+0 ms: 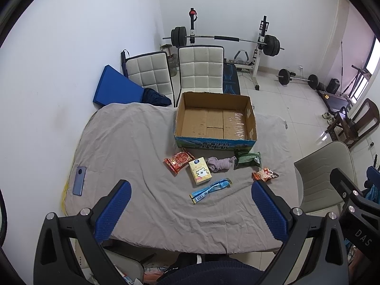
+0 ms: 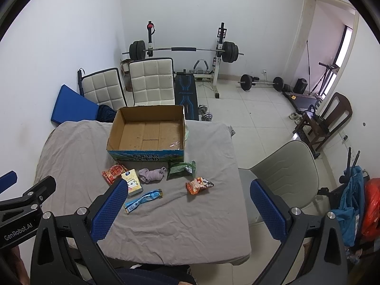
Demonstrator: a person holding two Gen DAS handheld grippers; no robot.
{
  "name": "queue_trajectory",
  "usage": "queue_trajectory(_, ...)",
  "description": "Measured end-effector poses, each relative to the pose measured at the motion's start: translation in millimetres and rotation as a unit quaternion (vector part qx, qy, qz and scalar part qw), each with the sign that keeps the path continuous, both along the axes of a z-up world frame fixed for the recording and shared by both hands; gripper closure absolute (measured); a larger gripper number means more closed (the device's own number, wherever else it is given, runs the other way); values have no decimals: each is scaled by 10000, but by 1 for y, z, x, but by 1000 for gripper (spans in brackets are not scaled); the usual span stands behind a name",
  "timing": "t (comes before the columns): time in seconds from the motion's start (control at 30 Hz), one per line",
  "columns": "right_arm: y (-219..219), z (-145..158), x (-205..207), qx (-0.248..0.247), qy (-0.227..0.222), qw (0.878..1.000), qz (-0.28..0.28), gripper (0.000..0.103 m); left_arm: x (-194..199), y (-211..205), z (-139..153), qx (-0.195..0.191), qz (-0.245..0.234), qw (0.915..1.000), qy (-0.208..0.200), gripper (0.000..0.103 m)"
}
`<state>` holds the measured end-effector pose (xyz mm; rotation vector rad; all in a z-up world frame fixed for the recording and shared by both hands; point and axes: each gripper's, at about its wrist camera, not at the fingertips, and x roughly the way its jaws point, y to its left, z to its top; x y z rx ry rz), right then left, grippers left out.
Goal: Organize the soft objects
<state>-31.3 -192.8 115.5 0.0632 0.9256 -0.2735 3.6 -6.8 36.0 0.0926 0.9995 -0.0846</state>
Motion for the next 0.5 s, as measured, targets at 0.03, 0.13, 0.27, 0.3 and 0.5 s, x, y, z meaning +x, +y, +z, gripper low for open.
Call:
queue_trajectory(0.03,0,0,-1,-2,-6,10000,2,0,0,0,0,-1,0,10000,0,0)
queue_trajectory(0.13,0,0,0,-1,-16,10000,5,0,0,0,0,-14,-4,10000,2,0)
queue_trajectory(0.27,0,0,1,-3,-15,10000,11,0,4,3,-1,-33,5,10000,23,0)
queue_trajectory(0.3,0,0,1,-9,-15,10000,12,0,4,4,-1,-33,3,10000,21,0)
queue_trajectory(0.5,0,-1,5,-3,-14,10000,-2,0,8,1,-4,-38,8,10000,29,0)
